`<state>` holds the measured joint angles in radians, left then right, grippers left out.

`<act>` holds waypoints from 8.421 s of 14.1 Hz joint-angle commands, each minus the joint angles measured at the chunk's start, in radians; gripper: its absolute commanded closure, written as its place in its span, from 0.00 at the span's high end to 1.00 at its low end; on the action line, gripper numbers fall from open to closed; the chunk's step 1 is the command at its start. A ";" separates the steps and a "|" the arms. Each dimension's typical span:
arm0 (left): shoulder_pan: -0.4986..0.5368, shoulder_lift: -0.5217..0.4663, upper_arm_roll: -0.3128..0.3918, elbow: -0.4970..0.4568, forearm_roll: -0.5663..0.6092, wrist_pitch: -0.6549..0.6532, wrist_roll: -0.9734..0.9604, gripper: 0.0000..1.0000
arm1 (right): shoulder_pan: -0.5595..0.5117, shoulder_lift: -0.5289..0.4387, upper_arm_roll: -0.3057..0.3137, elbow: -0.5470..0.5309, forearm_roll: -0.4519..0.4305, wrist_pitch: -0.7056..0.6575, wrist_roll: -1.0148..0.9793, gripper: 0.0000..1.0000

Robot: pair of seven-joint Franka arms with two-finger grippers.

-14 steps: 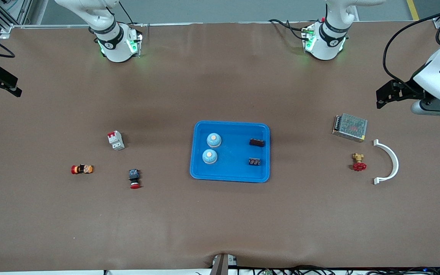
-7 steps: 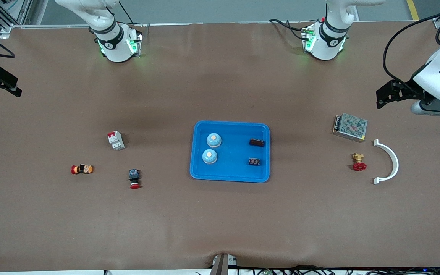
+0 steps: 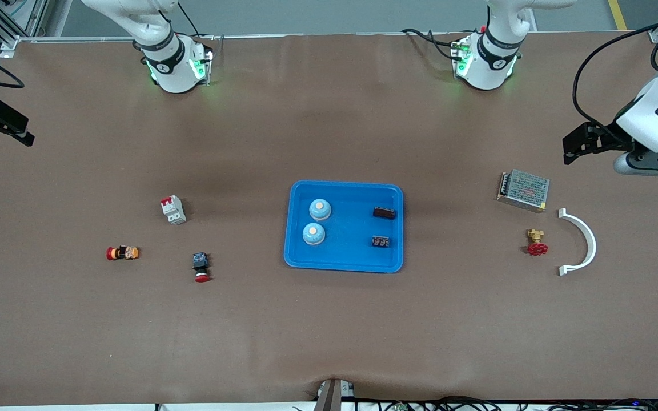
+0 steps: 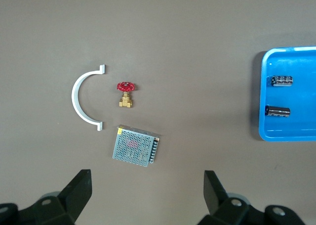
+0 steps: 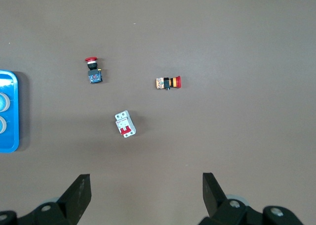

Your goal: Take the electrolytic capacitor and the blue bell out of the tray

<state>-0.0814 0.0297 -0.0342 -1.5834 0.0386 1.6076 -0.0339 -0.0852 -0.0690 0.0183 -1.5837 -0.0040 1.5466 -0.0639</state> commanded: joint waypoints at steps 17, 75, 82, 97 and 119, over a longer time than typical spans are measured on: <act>0.008 0.041 -0.022 -0.191 -0.129 0.197 -0.584 1.00 | 0.295 0.248 0.012 0.007 0.119 0.205 0.300 1.00; -0.400 0.634 -0.101 -0.087 0.119 0.781 -2.017 1.00 | 0.825 0.822 0.009 -0.021 0.082 0.854 0.828 1.00; -0.394 0.656 -0.096 -0.086 0.138 0.810 -2.016 1.00 | 0.825 0.825 0.008 -0.021 0.082 0.856 0.826 0.99; -0.400 0.734 -0.093 -0.021 0.150 0.837 -2.016 1.00 | 0.811 0.810 0.008 -0.012 0.085 0.836 0.820 0.42; -0.396 0.685 -0.116 0.080 0.205 0.673 -1.976 0.00 | 0.374 0.503 0.006 0.108 0.084 0.214 0.147 0.43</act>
<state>-0.4739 0.7440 -0.1416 -1.5592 0.2312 2.3892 -2.0215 0.3300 0.4463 0.0084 -1.4764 0.0938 1.7747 0.1508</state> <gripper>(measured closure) 0.665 0.361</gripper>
